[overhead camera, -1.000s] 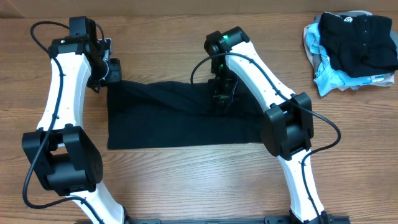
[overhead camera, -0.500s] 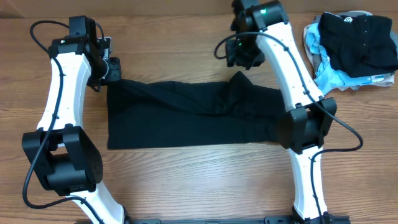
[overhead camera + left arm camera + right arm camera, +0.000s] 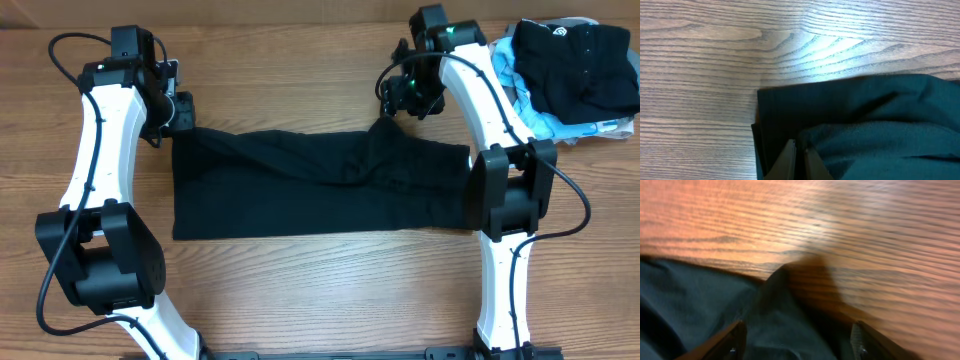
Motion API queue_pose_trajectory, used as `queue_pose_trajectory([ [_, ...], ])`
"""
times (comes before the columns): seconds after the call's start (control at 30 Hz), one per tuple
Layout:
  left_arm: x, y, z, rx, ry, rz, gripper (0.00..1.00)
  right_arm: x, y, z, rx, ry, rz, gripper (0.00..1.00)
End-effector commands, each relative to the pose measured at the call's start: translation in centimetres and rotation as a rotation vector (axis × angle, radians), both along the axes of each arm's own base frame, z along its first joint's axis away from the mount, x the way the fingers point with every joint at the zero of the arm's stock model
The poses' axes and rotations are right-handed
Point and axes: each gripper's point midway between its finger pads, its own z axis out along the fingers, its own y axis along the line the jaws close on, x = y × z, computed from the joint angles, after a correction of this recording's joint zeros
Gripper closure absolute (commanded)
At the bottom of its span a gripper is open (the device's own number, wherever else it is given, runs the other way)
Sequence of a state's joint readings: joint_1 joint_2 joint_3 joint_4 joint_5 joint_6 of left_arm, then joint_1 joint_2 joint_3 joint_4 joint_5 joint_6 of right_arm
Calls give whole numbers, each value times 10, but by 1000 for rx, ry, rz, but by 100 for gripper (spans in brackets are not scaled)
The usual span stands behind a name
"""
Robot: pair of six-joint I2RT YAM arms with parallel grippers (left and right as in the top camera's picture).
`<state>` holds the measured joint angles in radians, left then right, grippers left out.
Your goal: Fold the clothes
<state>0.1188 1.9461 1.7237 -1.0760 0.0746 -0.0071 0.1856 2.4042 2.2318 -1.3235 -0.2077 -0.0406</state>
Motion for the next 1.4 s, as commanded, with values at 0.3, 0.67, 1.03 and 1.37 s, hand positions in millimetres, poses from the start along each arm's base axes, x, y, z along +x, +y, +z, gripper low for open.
queue_pose_trajectory([
  [0.3, 1, 3, 9, 9, -24, -5, 96, 1, 18, -23, 83, -45, 106, 49],
  [0.67, 2, 3, 9, 10, -28, -5, 96, 20, 16, -2, 113, -119, 94, 83],
  [1.03, 28, 7, 35, 25, -144, -4, 96, 45, -26, 95, 118, -257, 17, 96],
  [1.37, 73, 13, 101, 55, -389, 0, 96, 56, -67, 124, 90, -330, -60, 96],
])
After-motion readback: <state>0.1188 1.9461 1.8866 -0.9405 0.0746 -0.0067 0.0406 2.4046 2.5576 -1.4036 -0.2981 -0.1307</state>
